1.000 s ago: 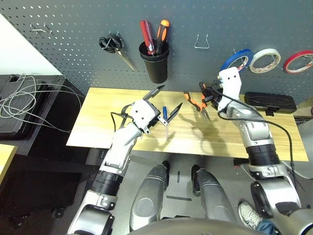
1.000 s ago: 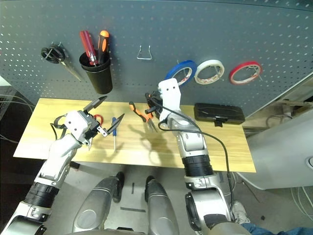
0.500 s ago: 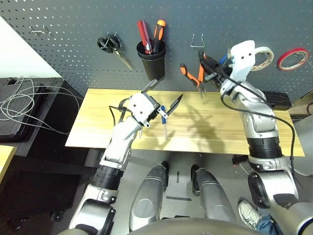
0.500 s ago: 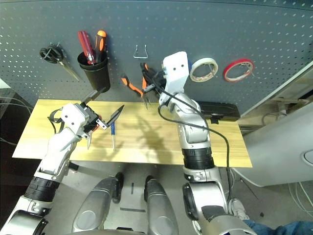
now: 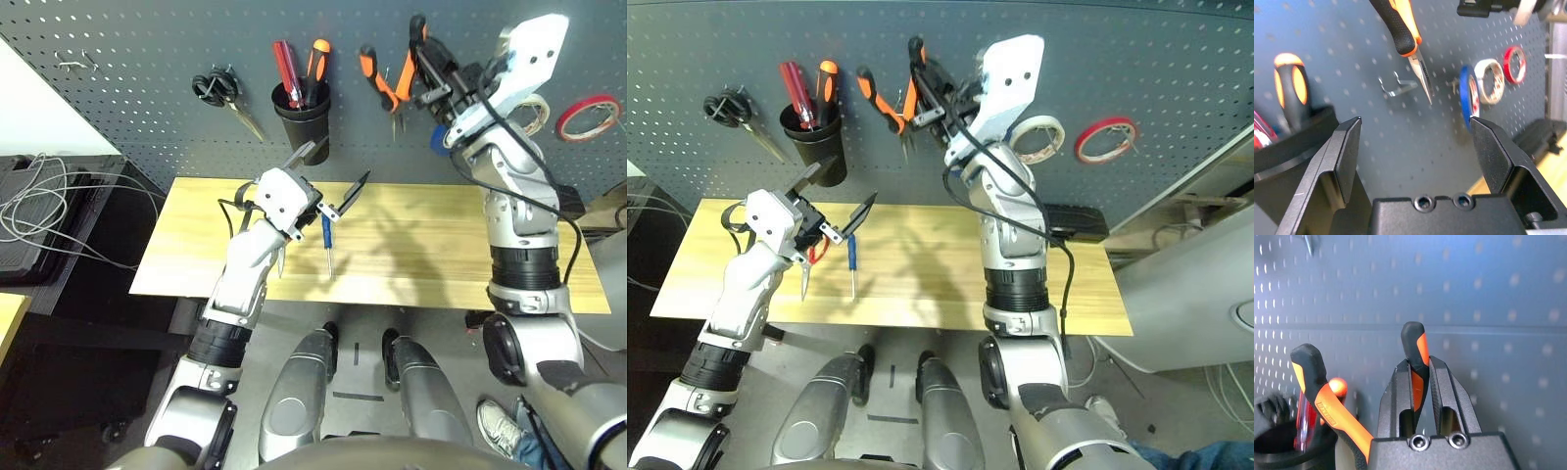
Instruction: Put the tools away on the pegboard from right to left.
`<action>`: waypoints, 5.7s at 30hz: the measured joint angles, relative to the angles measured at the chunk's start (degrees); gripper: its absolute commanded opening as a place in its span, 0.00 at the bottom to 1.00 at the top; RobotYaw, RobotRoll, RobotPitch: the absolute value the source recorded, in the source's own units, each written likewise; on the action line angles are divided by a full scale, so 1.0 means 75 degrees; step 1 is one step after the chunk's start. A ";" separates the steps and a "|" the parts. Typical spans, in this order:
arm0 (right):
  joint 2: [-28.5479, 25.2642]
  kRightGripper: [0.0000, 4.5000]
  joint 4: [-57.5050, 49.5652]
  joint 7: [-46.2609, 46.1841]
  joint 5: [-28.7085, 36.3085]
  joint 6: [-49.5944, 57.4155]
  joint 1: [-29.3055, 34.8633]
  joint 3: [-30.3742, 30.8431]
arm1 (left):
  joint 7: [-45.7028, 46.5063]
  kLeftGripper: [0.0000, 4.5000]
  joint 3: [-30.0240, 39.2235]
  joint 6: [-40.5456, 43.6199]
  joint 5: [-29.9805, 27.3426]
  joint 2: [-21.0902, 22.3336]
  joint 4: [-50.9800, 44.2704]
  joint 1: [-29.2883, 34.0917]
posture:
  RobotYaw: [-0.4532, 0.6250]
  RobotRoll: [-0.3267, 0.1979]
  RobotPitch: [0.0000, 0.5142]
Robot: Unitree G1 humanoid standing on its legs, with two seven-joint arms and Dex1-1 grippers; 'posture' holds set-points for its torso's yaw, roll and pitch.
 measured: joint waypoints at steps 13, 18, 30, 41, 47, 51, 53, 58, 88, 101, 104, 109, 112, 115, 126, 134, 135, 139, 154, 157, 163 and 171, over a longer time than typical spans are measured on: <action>0.0357 0.06 0.1501 -0.0397 -0.0335 -0.1979 -0.0956 0.0066 | 0.0002 1.00 -0.0004 0.0146 -0.0025 -0.0083 -0.0003 -0.0233 | 0.55 0.62 0.46; 0.0366 0.06 0.2343 -0.0536 -0.0640 -0.2954 -0.1233 0.0094 | 0.0005 1.00 -0.0005 0.0208 -0.0015 -0.0082 -0.0048 -0.0216 | 0.55 0.62 0.47; 0.0383 0.06 0.3336 -0.0698 -0.0815 -0.4006 -0.1348 0.0150 | 0.0071 1.00 -0.0006 0.0292 0.0026 -0.0078 -0.0074 -0.0118 | 0.56 0.62 0.47; 0.0376 0.06 0.3499 -0.0828 -0.1091 -0.4210 -0.1229 0.0213 | 0.0063 1.00 -0.0031 0.0303 0.0097 -0.0053 -0.0077 -0.0019 | 0.56 0.62 0.48; 0.0364 0.06 0.3499 -0.0903 -0.1136 -0.4245 -0.1068 0.0214 | 0.0061 1.00 -0.0038 0.0351 0.0100 -0.0003 -0.0091 0.0081 | 0.56 0.62 0.48; 0.0365 0.06 0.3498 -0.0953 -0.1215 -0.4262 -0.1023 0.0228 | 0.0060 1.00 -0.0040 0.0389 0.0100 0.0003 -0.0095 0.0085 | 0.56 0.62 0.49; 0.0365 0.06 0.3497 -0.0978 -0.1251 -0.4275 -0.1017 0.0242 | 0.0060 1.00 -0.0041 0.0398 0.0101 0.0009 -0.0097 0.0087 | 0.56 0.62 0.49; 0.0365 0.06 0.3497 -0.1044 -0.1291 -0.4285 -0.0901 0.0257 | 0.0053 1.00 -0.0044 0.0402 0.0103 0.0020 -0.0158 0.0103 | 0.56 0.62 0.48; -0.0202 0.98 0.0838 -0.0484 -0.0594 -0.2421 0.1254 0.0346 | -0.0672 1.00 -0.0509 0.0745 0.0166 0.0312 -0.0061 0.0316 | 0.54 0.62 0.48; -0.1149 0.98 -0.0340 0.1022 -0.0600 -0.2168 0.2684 0.0852 | -0.0764 1.00 -0.0838 0.0811 0.0507 0.0323 0.0572 0.0432 | 0.53 0.62 0.48; -0.1147 0.98 -0.0300 0.1180 -0.0603 -0.1901 0.2927 0.1013 | -0.0759 1.00 -0.0894 0.0846 0.0640 0.0330 0.0692 0.0431 | 0.54 0.62 0.49; -0.1049 0.98 0.0004 0.1192 -0.0602 -0.1262 0.3118 0.1042 | -0.0521 1.00 -0.0961 0.1228 0.1037 0.0328 0.1257 0.0413 | 0.54 0.62 0.50; -0.1003 0.98 0.0268 0.1251 -0.0600 -0.0939 0.3223 0.1069 | -0.0310 1.00 -0.0962 0.1402 0.1220 0.0274 0.1636 0.0317 | 0.54 0.62 0.50; -0.0969 0.98 0.0665 0.1394 -0.0581 -0.0459 0.3289 0.1110 | 0.0123 1.00 -0.0939 0.1656 0.1443 0.0114 0.2240 0.0016 | 0.54 0.62 0.51; -0.1140 0.98 0.1550 0.1832 -0.0823 -0.0168 0.3594 0.1379 | 0.1176 1.00 -0.0293 0.2835 0.1306 -0.0664 0.4394 -0.0816 | 0.53 0.62 0.55; -0.1186 0.98 0.1546 0.1935 -0.1088 -0.0302 0.3717 0.1561 | 0.1830 1.00 0.0173 0.3075 0.1084 -0.0980 0.5879 -0.1339 | 0.50 0.62 0.57; -0.1188 0.98 0.1541 0.1937 -0.1098 -0.0302 0.3722 0.1573 | 0.1872 1.00 0.0218 0.3077 0.1074 -0.1011 0.6077 -0.1389 | 0.49 0.62 0.57; -0.1193 0.98 0.1381 0.1936 -0.1127 -0.0275 0.3844 0.1611 | 0.2018 1.00 0.0344 0.3071 0.0995 -0.1071 0.6856 -0.1613 | 0.47 0.62 0.57; -0.1269 1.00 0.0475 0.1987 -0.1131 0.0435 0.4079 0.1713 | 0.2412 0.42 0.0343 0.2773 0.1154 -0.1450 0.8394 -0.2265 | 0.42 0.62 0.54; -0.1293 1.00 0.0485 0.2067 -0.1043 0.0792 0.4059 0.1706 | 0.2431 0.20 0.0394 0.2764 0.1148 -0.1444 0.8437 -0.2290 | 0.44 0.62 0.53; -0.1230 1.00 0.0596 0.2362 -0.0689 0.1652 0.3832 0.1701 | 0.2690 0.12 0.0559 0.2492 0.1094 -0.1309 0.8221 -0.2174 | 0.47 0.62 0.52; -0.1458 1.00 0.0440 0.2953 -0.0409 0.1754 0.3543 0.1662 | 0.2012 0.12 0.0309 0.1423 0.1125 -0.0698 0.4703 -0.0677 | 0.50 0.62 0.51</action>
